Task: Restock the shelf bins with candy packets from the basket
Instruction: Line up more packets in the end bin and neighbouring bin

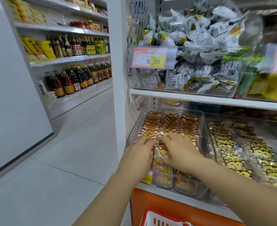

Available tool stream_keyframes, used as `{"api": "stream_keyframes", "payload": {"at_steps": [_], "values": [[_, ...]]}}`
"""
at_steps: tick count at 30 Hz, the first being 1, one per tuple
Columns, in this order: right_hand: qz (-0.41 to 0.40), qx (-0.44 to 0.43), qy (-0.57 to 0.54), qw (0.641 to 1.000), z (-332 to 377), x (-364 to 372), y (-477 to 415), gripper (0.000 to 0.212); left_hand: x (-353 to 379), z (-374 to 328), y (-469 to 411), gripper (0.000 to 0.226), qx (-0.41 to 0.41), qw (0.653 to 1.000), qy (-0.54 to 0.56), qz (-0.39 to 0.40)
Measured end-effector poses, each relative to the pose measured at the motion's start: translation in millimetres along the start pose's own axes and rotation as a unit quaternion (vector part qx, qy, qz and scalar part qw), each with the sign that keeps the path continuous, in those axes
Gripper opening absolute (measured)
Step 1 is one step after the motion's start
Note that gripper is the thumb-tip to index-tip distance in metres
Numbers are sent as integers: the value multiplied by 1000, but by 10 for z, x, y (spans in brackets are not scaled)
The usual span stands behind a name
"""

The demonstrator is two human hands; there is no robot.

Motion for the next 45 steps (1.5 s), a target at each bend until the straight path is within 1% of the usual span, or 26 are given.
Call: {"api": "stream_keyframes", "payload": {"at_steps": [2,4,5,7,10,12,17,20,22,24,25,27,29,33,35,36,38,40,43,45], "values": [[-11,8,37,999,41,52,-11,76,123,69,-196,49,-18,997,-48,64],[-11,20,63,998,11,101,8,68,206,155,-287,57,-41,990,-71,117],[-9,26,69,997,-14,117,28,64,218,190,-304,60,-50,987,-74,131],[-6,34,73,997,-64,153,70,60,229,224,-323,60,-48,984,-100,139],[-7,34,87,996,-77,195,110,55,243,224,-295,50,-38,974,-178,133],[-11,32,89,995,-86,205,122,52,265,243,-286,49,-38,964,-225,139],[6,22,99,995,-160,256,183,53,357,261,-325,67,-67,926,-320,191],[2,8,102,995,-144,226,172,56,374,218,-406,65,-63,916,-354,178],[0,-3,90,996,-132,172,139,55,318,206,-421,71,-49,929,-327,164],[8,9,53,999,-158,122,131,51,271,230,-402,84,-24,947,-276,161],[12,19,34,999,-170,111,142,48,261,252,-377,86,-16,954,-253,163],[7,43,11,999,-198,85,194,40,254,289,-337,81,-9,963,-218,160],[1,67,-6,998,-236,58,290,28,260,303,-313,73,-7,966,-209,155],[2,95,-21,995,-322,-42,447,19,277,299,-319,61,-15,955,-247,162],[10,100,-43,994,-350,-99,444,18,301,292,-341,57,-22,949,-264,173],[16,98,-51,994,-349,-108,416,18,312,290,-350,59,-27,947,-267,179],[34,89,-73,993,-302,-86,335,16,328,286,-354,73,-32,947,-259,188],[51,77,-79,993,-213,-13,264,16,329,300,-354,86,-32,954,-228,192],[36,69,-36,996,-160,36,218,19,308,324,-389,91,-37,975,-124,183],[15,82,-29,996,-193,10,226,32,314,334,-438,98,-58,979,-59,185]]}}
Point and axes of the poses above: each hand's wrist, its own y-axis away from the middle knuckle, its own x-axis out of the palm, z = x × y, the point moved 7 cm from there along -y, towards the middle knuckle, and after that the axes turned 10 degrees about y, right-handed, at the moved point
